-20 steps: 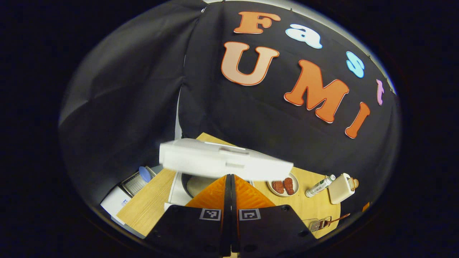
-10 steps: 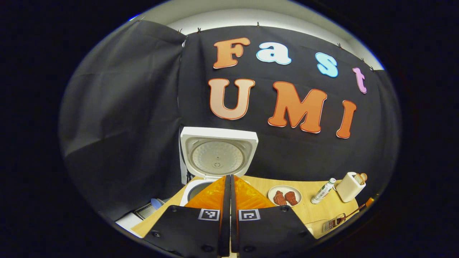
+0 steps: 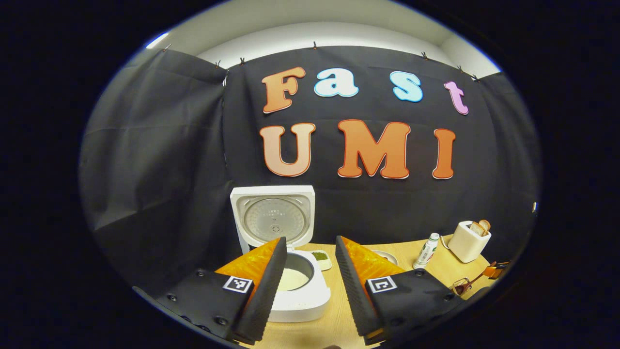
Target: Close the left gripper, press the button to open the rice cooker; take a wooden spoon from the chopstick holder with the right hand, scoop a spoonful of rice and pour it into the rice cooker, then put the wooden spoon back into the chopstick holder.
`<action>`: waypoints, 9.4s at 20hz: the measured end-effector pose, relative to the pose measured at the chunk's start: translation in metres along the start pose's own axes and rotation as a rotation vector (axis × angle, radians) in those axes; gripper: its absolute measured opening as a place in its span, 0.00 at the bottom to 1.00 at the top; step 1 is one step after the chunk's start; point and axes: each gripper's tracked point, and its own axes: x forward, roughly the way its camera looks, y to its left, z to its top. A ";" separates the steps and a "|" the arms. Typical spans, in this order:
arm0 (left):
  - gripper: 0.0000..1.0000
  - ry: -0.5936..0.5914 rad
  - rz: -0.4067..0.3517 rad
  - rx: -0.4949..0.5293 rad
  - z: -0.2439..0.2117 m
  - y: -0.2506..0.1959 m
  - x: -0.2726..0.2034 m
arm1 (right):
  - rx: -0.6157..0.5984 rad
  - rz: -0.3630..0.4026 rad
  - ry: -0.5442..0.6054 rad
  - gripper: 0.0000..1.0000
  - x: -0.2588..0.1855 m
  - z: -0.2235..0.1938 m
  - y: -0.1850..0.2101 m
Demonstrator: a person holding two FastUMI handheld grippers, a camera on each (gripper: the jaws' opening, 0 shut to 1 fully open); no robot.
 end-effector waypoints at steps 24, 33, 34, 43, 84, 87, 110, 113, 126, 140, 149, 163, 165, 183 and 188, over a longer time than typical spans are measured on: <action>0.92 0.012 -0.075 0.038 -0.013 -0.057 -0.027 | 0.120 0.030 -0.031 0.12 0.042 0.004 0.013; 0.99 0.005 -0.002 0.012 -0.028 -0.023 -0.026 | -0.028 0.113 -0.156 0.12 -0.017 0.056 0.072; 0.99 0.004 0.001 0.013 -0.028 -0.019 -0.025 | -0.038 0.137 -0.164 0.12 -0.020 0.058 0.082; 0.99 0.028 0.022 0.014 -0.045 0.009 -0.024 | -0.256 0.264 -0.091 0.12 -0.013 -0.002 0.169; 0.99 0.151 0.100 -0.019 -0.088 0.091 -0.020 | -0.087 0.303 0.226 0.10 -0.009 -0.140 0.233; 0.99 0.158 0.101 -0.033 -0.089 0.095 -0.019 | -0.029 0.297 0.259 0.09 -0.009 -0.140 0.230; 0.99 0.131 0.069 -0.041 -0.077 0.074 -0.007 | 0.574 0.468 0.357 0.09 -0.005 -0.077 0.183; 0.99 0.124 0.072 -0.046 -0.075 0.073 -0.004 | 0.683 0.506 0.345 0.09 -0.010 -0.051 0.187; 0.99 0.095 0.163 -0.080 -0.073 0.115 -0.010 | 0.836 0.677 0.378 0.09 -0.014 0.027 0.305; 0.99 0.119 0.276 -0.121 -0.099 0.190 -0.017 | 0.732 0.769 0.375 0.09 0.000 0.065 0.477; 0.99 0.182 0.300 -0.143 -0.130 0.210 -0.025 | 0.503 0.633 0.253 0.09 0.034 0.054 0.519; 0.99 0.238 0.321 -0.158 -0.158 0.233 -0.022 | 0.043 0.560 0.049 0.09 0.050 0.039 0.573; 0.99 0.246 0.333 -0.164 -0.159 0.236 -0.021 | 0.000 0.570 0.020 0.09 0.047 0.040 0.579; 0.99 0.273 0.328 -0.174 -0.170 0.239 -0.007 | -0.448 0.692 -0.193 0.09 0.013 0.015 0.617; 0.99 0.276 0.325 -0.174 -0.174 0.239 -0.008 | -0.610 0.711 -0.258 0.09 0.000 -0.002 0.622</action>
